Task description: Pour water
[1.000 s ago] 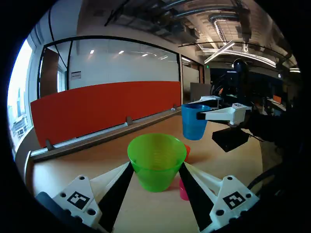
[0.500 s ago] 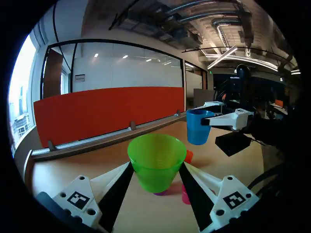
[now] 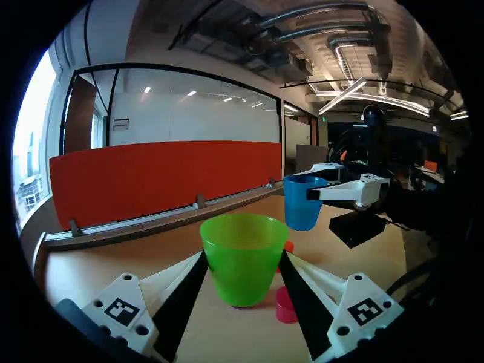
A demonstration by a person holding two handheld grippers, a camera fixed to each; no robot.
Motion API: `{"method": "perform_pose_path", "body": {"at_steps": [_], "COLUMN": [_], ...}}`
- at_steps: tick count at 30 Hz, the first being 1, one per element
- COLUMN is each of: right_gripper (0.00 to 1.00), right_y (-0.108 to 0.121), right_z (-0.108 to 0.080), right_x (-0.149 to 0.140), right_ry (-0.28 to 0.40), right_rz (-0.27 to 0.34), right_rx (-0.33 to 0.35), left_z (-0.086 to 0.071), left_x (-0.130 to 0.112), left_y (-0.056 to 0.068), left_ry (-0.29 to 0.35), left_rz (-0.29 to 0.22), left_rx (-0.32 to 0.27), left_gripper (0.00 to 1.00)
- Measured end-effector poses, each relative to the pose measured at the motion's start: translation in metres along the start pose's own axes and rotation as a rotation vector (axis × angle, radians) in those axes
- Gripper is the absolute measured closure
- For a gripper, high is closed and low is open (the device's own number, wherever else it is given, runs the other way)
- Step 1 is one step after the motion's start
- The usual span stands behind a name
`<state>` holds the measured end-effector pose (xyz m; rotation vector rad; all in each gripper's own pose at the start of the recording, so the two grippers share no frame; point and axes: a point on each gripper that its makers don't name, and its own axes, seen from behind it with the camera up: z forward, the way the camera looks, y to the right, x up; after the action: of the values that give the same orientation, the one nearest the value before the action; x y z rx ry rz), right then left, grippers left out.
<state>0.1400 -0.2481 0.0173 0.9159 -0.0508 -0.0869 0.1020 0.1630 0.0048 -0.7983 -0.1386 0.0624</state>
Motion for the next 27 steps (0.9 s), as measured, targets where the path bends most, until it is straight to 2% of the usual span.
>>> {"method": "perform_pose_path", "body": {"at_steps": [8,14,27], "right_gripper": [0.07,0.07,0.07], "right_y": [-0.0019,-0.0008,-0.0036], "right_z": [-0.0018,-0.0031,-0.0021], "right_x": [0.0014,0.0010,0.0067], "right_ry": [-0.004,-0.015,-0.024], "right_rz": [-0.012,-0.024,-0.053], "right_rx": [0.005,0.005,0.016], "left_z": [0.0012,0.0008,-0.0006], "left_x": [-0.0001,0.0004,-0.0070], "left_y": [0.0009,-0.0011,0.0020], "left_ry": [0.014,0.025,0.028], "left_rz": [-0.017,-0.010,-0.020], "left_rx": [0.004,0.017,0.004], "left_gripper": [0.18,0.18,0.19]}}
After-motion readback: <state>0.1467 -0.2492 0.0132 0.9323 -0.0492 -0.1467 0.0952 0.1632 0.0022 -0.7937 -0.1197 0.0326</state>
